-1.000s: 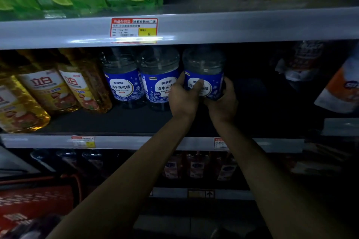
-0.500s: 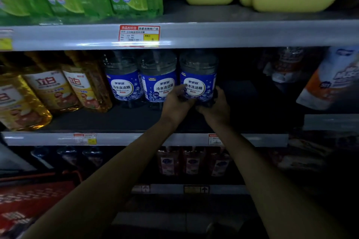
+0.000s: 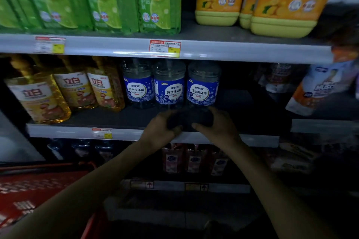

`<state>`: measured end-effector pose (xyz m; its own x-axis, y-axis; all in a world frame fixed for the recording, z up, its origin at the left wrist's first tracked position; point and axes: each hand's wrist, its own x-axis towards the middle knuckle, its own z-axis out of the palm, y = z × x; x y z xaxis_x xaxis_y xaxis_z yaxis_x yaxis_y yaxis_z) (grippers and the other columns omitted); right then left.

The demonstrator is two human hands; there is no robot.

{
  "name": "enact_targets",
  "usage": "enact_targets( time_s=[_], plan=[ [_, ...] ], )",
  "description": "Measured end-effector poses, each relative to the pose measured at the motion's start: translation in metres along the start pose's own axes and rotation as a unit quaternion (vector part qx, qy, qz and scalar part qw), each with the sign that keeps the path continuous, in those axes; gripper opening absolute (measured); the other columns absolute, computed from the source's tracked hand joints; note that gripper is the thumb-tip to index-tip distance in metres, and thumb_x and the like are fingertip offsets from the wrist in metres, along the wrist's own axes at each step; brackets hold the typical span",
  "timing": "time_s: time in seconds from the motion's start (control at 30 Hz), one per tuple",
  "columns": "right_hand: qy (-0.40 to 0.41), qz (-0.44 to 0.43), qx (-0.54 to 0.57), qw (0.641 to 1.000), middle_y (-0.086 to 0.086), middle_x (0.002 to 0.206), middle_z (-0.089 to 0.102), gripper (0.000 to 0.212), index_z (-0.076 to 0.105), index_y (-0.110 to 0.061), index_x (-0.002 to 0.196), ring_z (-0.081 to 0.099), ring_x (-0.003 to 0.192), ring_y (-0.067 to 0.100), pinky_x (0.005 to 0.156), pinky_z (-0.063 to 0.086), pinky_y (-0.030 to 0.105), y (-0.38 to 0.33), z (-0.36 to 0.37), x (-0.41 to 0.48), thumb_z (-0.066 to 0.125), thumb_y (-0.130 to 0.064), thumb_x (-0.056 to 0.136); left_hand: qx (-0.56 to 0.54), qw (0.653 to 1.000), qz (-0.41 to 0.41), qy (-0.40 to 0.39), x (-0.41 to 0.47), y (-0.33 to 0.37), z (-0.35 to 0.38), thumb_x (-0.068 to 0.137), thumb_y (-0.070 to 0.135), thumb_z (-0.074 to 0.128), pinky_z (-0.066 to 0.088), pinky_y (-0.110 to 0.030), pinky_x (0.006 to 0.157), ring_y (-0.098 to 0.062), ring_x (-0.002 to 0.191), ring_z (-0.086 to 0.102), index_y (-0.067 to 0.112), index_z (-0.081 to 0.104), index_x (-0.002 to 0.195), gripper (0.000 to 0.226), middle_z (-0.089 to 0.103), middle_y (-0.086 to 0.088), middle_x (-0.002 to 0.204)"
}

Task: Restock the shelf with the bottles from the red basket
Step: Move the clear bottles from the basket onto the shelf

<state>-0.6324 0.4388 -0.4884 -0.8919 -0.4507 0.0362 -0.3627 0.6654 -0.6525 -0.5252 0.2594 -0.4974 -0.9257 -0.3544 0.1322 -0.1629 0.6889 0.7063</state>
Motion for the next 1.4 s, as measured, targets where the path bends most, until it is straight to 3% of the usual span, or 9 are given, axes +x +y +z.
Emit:
enact_targets(
  time_s=[0.17, 0.33, 0.47, 0.63, 0.8, 0.93, 1.2, 1.3, 1.4],
  plan=[
    [-0.051, -0.103, -0.192, 0.975, 0.014, 0.169, -0.004, 0.105, 0.008, -0.034, 0.161, -0.007, 0.155, 0.037, 0.125, 0.003, 0.056, -0.018, 0.017, -0.034, 0.043, -0.088, 0.078, 0.112, 0.993, -0.012, -0.023, -0.042, -0.033, -0.039, 0.089, 0.050, 0.066, 0.051, -0.043, 0.099, -0.026, 0.128, 0.054, 0.031, 0.043, 0.152, 0.069, 0.052, -0.003, 0.142],
    [-0.084, -0.178, -0.240, 0.951, 0.014, 0.168, -0.016, 0.109, 0.000, -0.036, 0.162, -0.019, 0.154, 0.037, 0.124, -0.006, 0.058, -0.043, 0.054, -0.062, 0.031, -0.093, 0.075, 0.173, 0.984, -0.030, -0.025, -0.094, -0.067, -0.086, 0.075, 0.068, 0.051, 0.049, -0.043, 0.105, -0.026, 0.135, 0.050, 0.028, 0.042, 0.154, 0.088, 0.045, -0.001, 0.153],
    [-0.140, -0.229, -0.262, 0.927, 0.010, 0.166, -0.027, 0.109, -0.009, -0.037, 0.160, -0.029, 0.151, 0.034, 0.124, -0.010, 0.056, -0.068, 0.089, -0.081, 0.037, -0.091, 0.078, 0.197, 0.977, -0.077, -0.032, -0.147, -0.106, -0.118, 0.072, 0.074, 0.044, 0.050, -0.046, 0.105, -0.024, 0.131, 0.056, 0.036, 0.034, 0.158, 0.094, 0.034, 0.002, 0.162],
    [-0.205, -0.305, -0.289, 0.884, 0.010, 0.162, -0.035, 0.107, -0.016, -0.037, 0.159, -0.035, 0.148, 0.032, 0.122, -0.014, 0.056, -0.098, 0.138, -0.102, 0.042, -0.086, 0.083, 0.224, 0.966, -0.126, -0.028, -0.221, -0.181, -0.144, 0.075, 0.070, 0.052, 0.047, -0.037, 0.108, -0.026, 0.134, 0.055, 0.028, 0.045, 0.153, 0.089, 0.048, -0.004, 0.154],
    [-0.280, -0.377, -0.312, 0.826, 0.014, 0.165, -0.027, 0.099, -0.013, -0.033, 0.160, -0.029, 0.150, 0.036, 0.123, -0.011, 0.056, -0.121, 0.185, -0.127, 0.043, -0.076, 0.091, 0.307, 0.926, -0.211, -0.066, -0.267, -0.230, -0.145, 0.072, 0.081, 0.032, 0.045, -0.041, 0.108, -0.032, 0.135, 0.052, 0.022, 0.040, 0.156, 0.102, 0.046, -0.011, 0.154],
    [-0.314, -0.433, -0.330, 0.778, 0.015, 0.167, -0.019, 0.090, -0.005, -0.033, 0.161, -0.026, 0.152, 0.036, 0.124, -0.011, 0.055, -0.126, 0.227, -0.147, 0.026, -0.077, 0.090, 0.332, 0.904, -0.261, -0.062, -0.296, -0.250, -0.137, 0.073, 0.082, 0.024, 0.042, -0.045, 0.107, -0.033, 0.133, 0.053, 0.029, 0.039, 0.156, 0.100, 0.050, -0.008, 0.150],
    [-0.386, -0.458, -0.353, 0.719, 0.009, 0.169, -0.012, 0.081, 0.006, -0.032, 0.162, -0.034, 0.149, 0.027, 0.120, -0.022, 0.051, -0.127, 0.271, -0.152, 0.008, -0.077, 0.095, 0.271, 0.894, -0.355, -0.034, -0.352, -0.291, -0.148, 0.080, 0.085, 0.034, 0.051, -0.044, 0.100, -0.029, 0.132, 0.055, 0.032, 0.046, 0.151, 0.090, 0.052, -0.005, 0.151],
    [-0.371, -0.484, -0.336, 0.718, 0.007, 0.168, 0.017, 0.078, 0.036, -0.033, 0.155, -0.018, 0.155, 0.026, 0.122, -0.017, 0.051, -0.122, 0.274, -0.145, 0.007, -0.073, 0.095, 0.266, 0.895, -0.358, -0.004, -0.356, -0.287, -0.164, 0.095, 0.073, 0.045, 0.053, -0.039, 0.094, -0.025, 0.128, 0.057, 0.029, 0.052, 0.148, 0.069, 0.054, -0.003, 0.148],
    [-0.318, -0.525, -0.304, 0.729, 0.003, 0.137, 0.062, 0.064, 0.076, -0.028, 0.111, 0.026, 0.151, 0.028, 0.125, -0.001, 0.050, -0.112, 0.279, -0.139, 0.024, -0.060, 0.095, 0.306, 0.877, -0.369, 0.036, -0.372, -0.290, -0.180, 0.096, 0.070, 0.041, 0.053, -0.031, 0.071, -0.017, 0.095, 0.066, 0.032, 0.066, 0.130, 0.057, 0.070, -0.001, 0.117]
  ],
)
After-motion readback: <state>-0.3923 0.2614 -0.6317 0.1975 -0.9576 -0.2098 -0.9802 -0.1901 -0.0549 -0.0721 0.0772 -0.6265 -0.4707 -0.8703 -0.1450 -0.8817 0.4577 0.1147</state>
